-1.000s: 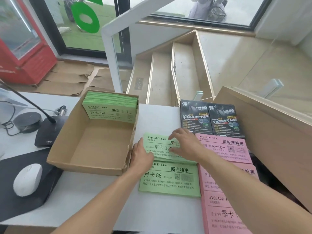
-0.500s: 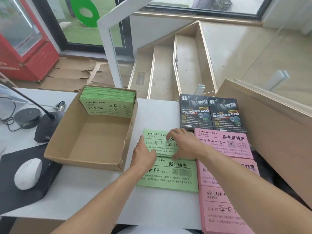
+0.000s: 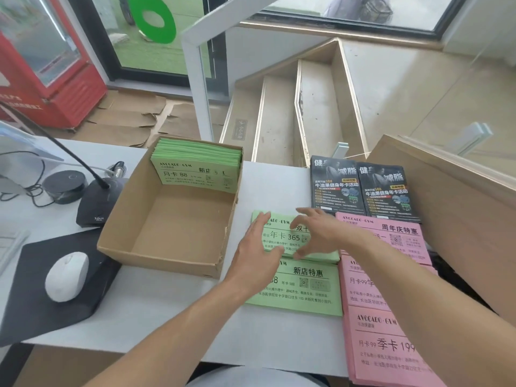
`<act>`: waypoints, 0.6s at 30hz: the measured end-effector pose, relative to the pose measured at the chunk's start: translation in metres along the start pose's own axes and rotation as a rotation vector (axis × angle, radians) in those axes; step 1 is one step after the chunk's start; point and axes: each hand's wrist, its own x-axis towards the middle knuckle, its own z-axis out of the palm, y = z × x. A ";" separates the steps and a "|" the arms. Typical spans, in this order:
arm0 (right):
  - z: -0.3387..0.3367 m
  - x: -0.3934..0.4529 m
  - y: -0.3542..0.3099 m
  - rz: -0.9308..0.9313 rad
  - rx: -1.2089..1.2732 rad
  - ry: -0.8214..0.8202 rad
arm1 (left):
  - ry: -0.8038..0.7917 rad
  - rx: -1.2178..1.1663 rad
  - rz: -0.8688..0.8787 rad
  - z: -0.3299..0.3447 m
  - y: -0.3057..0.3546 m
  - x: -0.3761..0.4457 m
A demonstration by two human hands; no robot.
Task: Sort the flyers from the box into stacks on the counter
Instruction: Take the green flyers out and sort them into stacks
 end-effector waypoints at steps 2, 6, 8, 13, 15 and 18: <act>-0.030 -0.003 -0.006 0.000 0.033 0.103 | 0.083 -0.150 0.207 -0.024 0.013 -0.010; -0.075 0.000 -0.043 -0.029 0.216 0.448 | 0.386 -0.227 0.161 -0.085 0.010 0.004; -0.079 0.010 -0.069 -0.089 0.280 0.555 | 0.449 -0.207 0.045 -0.110 -0.006 0.019; -0.072 0.048 -0.137 -0.176 0.197 0.493 | 0.366 -0.084 -0.178 -0.145 -0.037 0.057; -0.070 0.068 -0.161 -0.193 0.115 0.487 | 0.329 -0.081 -0.221 -0.148 -0.047 0.074; -0.065 0.097 -0.180 -0.150 -0.097 0.492 | 0.299 -0.140 -0.240 -0.147 -0.060 0.089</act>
